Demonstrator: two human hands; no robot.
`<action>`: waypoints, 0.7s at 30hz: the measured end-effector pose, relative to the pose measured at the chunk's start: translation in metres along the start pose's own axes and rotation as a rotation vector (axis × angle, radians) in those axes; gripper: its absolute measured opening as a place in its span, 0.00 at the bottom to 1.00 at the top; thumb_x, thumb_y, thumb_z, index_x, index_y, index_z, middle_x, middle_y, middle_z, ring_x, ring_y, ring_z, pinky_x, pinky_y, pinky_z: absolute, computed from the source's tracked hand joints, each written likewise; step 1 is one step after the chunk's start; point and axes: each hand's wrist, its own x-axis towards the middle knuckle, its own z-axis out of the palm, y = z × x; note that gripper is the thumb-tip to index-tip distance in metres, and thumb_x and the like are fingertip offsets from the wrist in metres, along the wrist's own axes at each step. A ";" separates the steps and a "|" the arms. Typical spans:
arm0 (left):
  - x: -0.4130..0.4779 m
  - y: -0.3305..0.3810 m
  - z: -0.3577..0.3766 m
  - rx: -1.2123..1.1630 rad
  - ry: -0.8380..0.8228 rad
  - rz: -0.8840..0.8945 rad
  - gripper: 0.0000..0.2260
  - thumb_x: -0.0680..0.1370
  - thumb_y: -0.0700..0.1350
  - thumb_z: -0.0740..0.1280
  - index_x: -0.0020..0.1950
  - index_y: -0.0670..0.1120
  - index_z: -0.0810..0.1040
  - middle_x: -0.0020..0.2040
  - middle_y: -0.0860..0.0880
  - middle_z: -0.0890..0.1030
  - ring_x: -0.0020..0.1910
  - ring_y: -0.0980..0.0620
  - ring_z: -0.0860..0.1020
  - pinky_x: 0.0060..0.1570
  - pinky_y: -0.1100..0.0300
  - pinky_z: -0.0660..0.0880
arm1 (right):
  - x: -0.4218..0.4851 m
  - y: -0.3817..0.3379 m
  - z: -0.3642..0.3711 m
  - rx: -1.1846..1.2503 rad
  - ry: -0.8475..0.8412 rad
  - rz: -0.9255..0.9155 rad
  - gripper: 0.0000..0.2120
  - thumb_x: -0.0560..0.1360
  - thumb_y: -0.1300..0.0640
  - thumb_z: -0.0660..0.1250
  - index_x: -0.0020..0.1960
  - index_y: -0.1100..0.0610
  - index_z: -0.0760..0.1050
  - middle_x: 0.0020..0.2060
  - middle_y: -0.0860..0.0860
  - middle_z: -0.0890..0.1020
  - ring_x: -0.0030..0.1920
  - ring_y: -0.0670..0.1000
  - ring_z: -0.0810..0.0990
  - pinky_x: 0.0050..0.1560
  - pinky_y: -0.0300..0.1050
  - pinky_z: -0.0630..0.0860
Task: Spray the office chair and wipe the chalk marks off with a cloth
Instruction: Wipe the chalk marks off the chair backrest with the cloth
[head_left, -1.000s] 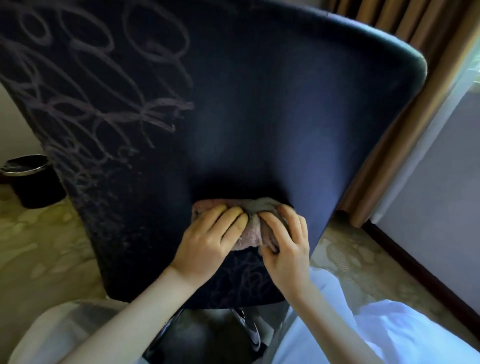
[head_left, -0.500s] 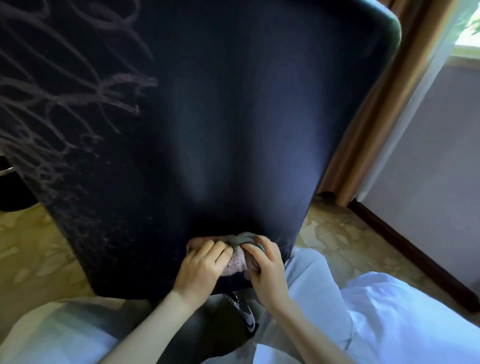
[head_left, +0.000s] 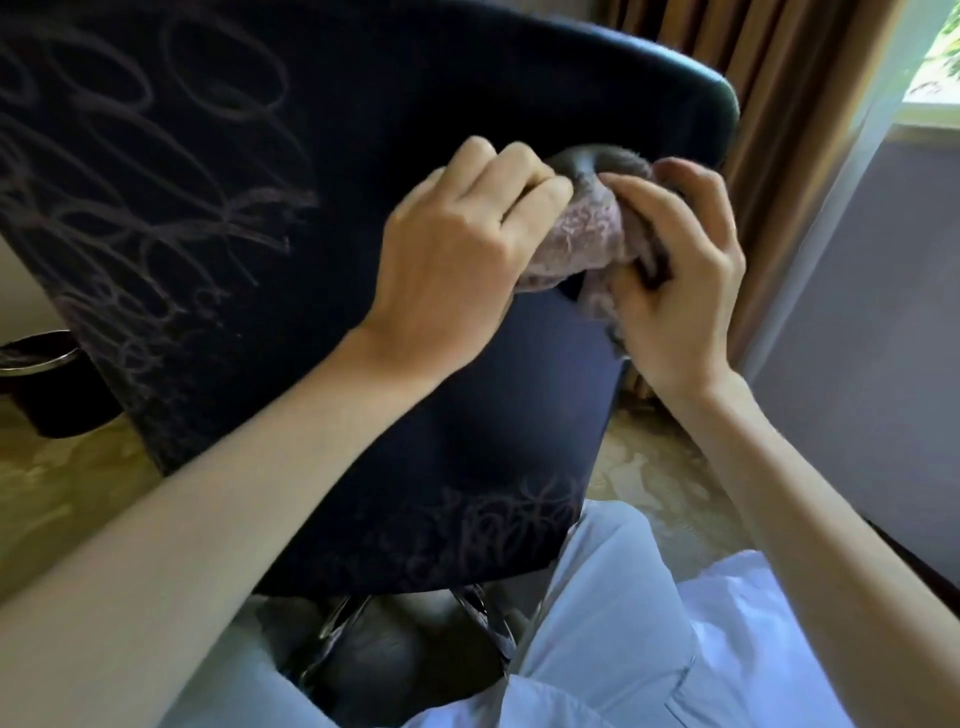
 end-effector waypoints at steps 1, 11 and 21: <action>0.015 -0.005 -0.005 0.019 0.021 0.011 0.11 0.77 0.35 0.62 0.52 0.44 0.82 0.46 0.49 0.82 0.44 0.47 0.78 0.40 0.60 0.69 | 0.017 -0.002 -0.004 -0.001 0.023 -0.039 0.18 0.70 0.70 0.69 0.58 0.63 0.80 0.54 0.63 0.76 0.56 0.62 0.76 0.56 0.59 0.74; 0.018 -0.019 -0.006 0.029 0.008 0.066 0.12 0.78 0.34 0.61 0.56 0.42 0.81 0.49 0.47 0.82 0.43 0.45 0.77 0.42 0.58 0.71 | 0.035 -0.011 0.003 -0.085 0.059 -0.089 0.15 0.70 0.68 0.68 0.56 0.62 0.80 0.57 0.62 0.77 0.57 0.61 0.75 0.62 0.49 0.71; -0.115 -0.006 0.045 -0.073 -0.127 0.120 0.08 0.78 0.37 0.66 0.54 0.43 0.83 0.48 0.49 0.83 0.41 0.51 0.79 0.43 0.59 0.76 | -0.100 0.007 0.039 -0.079 -0.158 0.107 0.21 0.63 0.72 0.67 0.56 0.63 0.81 0.56 0.60 0.77 0.55 0.62 0.75 0.62 0.42 0.67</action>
